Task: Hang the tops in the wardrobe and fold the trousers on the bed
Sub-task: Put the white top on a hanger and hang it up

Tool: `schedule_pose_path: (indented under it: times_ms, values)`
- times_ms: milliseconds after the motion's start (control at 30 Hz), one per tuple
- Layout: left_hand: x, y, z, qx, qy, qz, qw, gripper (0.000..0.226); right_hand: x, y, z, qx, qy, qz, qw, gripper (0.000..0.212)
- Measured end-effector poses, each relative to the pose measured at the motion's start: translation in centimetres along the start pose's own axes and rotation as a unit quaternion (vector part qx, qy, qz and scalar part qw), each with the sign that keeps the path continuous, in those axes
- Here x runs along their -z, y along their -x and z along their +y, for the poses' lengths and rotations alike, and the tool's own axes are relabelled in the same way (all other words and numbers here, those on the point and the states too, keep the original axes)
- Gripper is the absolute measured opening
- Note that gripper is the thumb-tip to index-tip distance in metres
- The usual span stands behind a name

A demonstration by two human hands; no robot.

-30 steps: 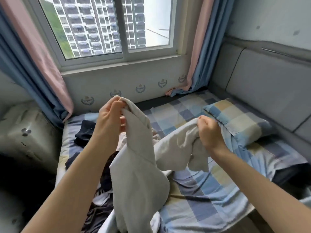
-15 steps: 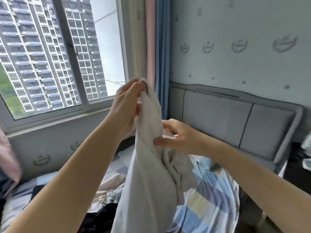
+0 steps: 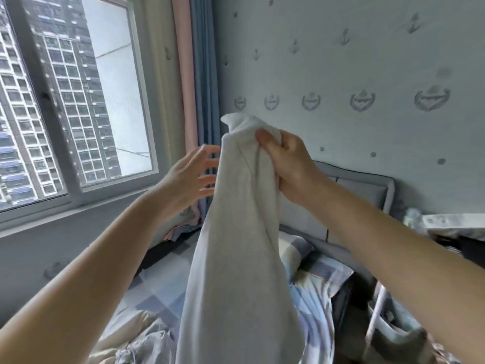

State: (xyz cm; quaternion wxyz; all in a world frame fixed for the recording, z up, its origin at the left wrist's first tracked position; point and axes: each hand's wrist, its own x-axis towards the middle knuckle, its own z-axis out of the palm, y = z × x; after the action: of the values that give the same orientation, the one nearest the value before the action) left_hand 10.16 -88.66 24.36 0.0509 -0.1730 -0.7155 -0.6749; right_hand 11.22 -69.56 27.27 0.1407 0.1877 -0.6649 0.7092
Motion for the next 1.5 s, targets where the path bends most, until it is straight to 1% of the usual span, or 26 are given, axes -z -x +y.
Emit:
schedule_pose_path:
  times_ms: [33, 67, 133, 200, 233, 300, 333, 367, 433, 500, 567, 667, 700, 733, 833, 900, 967, 1033, 1100, 1133, 1200, 1233, 1300, 1367, 1433, 1500]
  values:
    - [0.0, 0.3, -2.4, 0.014, -0.080, -0.055, 0.995, 0.020, 0.5, -0.6, -0.2, 0.012, 0.010, 0.033, 0.999, 0.027]
    - [-0.4, 0.9, -4.8, 0.028, -0.123, -0.116, 0.985, 0.023, 1.1, -1.0, -0.6, 0.021, 0.016, 0.062, 0.998, 0.026]
    - [-1.5, 2.2, -9.1, 0.104, -0.110, -0.236, 0.960, 0.040, 2.4, -1.8, -1.2, 0.031, 0.024, 0.109, 0.993, 0.024]
    - [-3.5, 2.9, -13.2, 0.176, -0.127, -0.313, 0.925, 0.051, 4.1, -2.6, -1.8, 0.027, 0.012, 0.149, 0.988, 0.021]
    - [-4.5, 2.9, -15.3, 0.191, -0.186, -0.321, 0.909, 0.051, 5.2, -2.9, -2.0, 0.027, 0.013, 0.167, 0.986, 0.020]
    - [-6.6, 2.4, -18.6, 0.171, -0.302, -0.287, 0.893, 0.037, 8.3, -3.1, -2.4, 0.033, 0.035, 0.211, 0.976, 0.019]
    - [-7.3, 2.1, -19.7, 0.161, -0.337, -0.260, 0.890, 0.028, 10.2, -3.2, -2.3, 0.034, 0.053, 0.237, 0.970, 0.019]
    - [-8.1, 1.6, -20.5, 0.165, -0.345, -0.238, 0.893, 0.025, 12.5, -3.1, -2.1, 0.034, 0.078, 0.267, 0.960, 0.020]
    - [-9.6, 0.7, -21.0, 0.170, -0.298, -0.173, 0.923, 0.031, 17.1, -2.3, -1.4, 0.021, 0.127, 0.318, 0.939, 0.029]
    - [-11.4, 0.2, -19.7, 0.164, -0.225, -0.103, 0.955, 0.031, 21.1, -1.0, -0.2, -0.008, 0.177, 0.351, 0.919, 0.037]
    - [-14.1, -0.6, -18.1, 0.139, -0.171, -0.055, 0.974, 0.029, 25.4, 0.8, 1.4, -0.048, 0.217, 0.382, 0.897, 0.037]
    - [-18.9, -2.0, -15.6, 0.111, -0.079, -0.031, 0.990, 0.031, 31.2, 4.1, 4.5, -0.114, 0.232, 0.403, 0.878, 0.028]
    - [-20.7, -2.5, -14.8, 0.110, -0.043, -0.029, 0.993, 0.031, 33.1, 5.2, 5.5, -0.138, 0.235, 0.408, 0.871, 0.029]
    - [-22.3, -2.7, -14.0, 0.115, -0.012, -0.027, 0.993, 0.029, 34.4, 6.2, 6.4, -0.159, 0.236, 0.408, 0.868, 0.028]
    - [-26.4, -3.3, -11.7, 0.139, 0.060, -0.038, 0.988, 0.028, 37.1, 9.2, 8.2, -0.215, 0.220, 0.370, 0.877, 0.008]
    - [-28.8, -3.6, -10.4, 0.145, 0.085, -0.048, 0.985, 0.025, 38.4, 11.0, 9.1, -0.251, 0.246, 0.324, 0.878, 0.011]
    - [-30.5, -4.0, -9.3, 0.143, 0.088, -0.056, 0.984, 0.026, 38.9, 12.6, 9.8, -0.292, 0.289, 0.278, 0.868, 0.009]
    - [-32.4, -4.3, -8.4, 0.137, 0.090, -0.058, 0.985, 0.028, 39.3, 14.7, 10.3, -0.332, 0.301, 0.238, 0.862, 0.009]
    - [-33.4, -4.7, -7.8, 0.132, 0.096, -0.052, 0.985, 0.030, 39.0, 16.8, 11.4, -0.384, 0.252, 0.203, 0.865, 0.007]
    - [-34.1, -4.8, -7.6, 0.131, 0.097, -0.047, 0.986, 0.030, 39.2, 17.9, 12.1, -0.417, 0.213, 0.190, 0.863, 0.014]
    - [-35.1, -5.0, -7.2, 0.127, 0.091, -0.037, 0.987, 0.031, 38.9, 20.2, 13.3, -0.487, 0.167, 0.144, 0.845, 0.013]
    - [-35.5, -5.0, -7.0, 0.122, 0.087, -0.035, 0.988, 0.031, 38.6, 21.2, 13.9, -0.516, 0.147, 0.117, 0.836, 0.017]
    - [-36.4, -4.9, -6.9, 0.108, 0.081, -0.031, 0.990, 0.032, 38.1, 23.2, 14.7, -0.557, 0.039, 0.085, 0.825, 0.035]
    - [-37.0, -4.7, -6.8, 0.088, 0.066, -0.028, 0.994, 0.033, 37.8, 24.7, 15.8, -0.585, -0.052, 0.087, 0.804, 0.050]
    - [-37.3, -4.5, -6.6, 0.063, 0.056, -0.029, 0.996, 0.037, 37.9, 26.2, 17.6, -0.609, -0.120, 0.085, 0.780, 0.057]
    - [-37.5, -4.3, -6.4, 0.037, 0.050, -0.030, 0.998, 0.044, 37.7, 27.3, 19.1, -0.639, -0.133, 0.092, 0.752, 0.061]
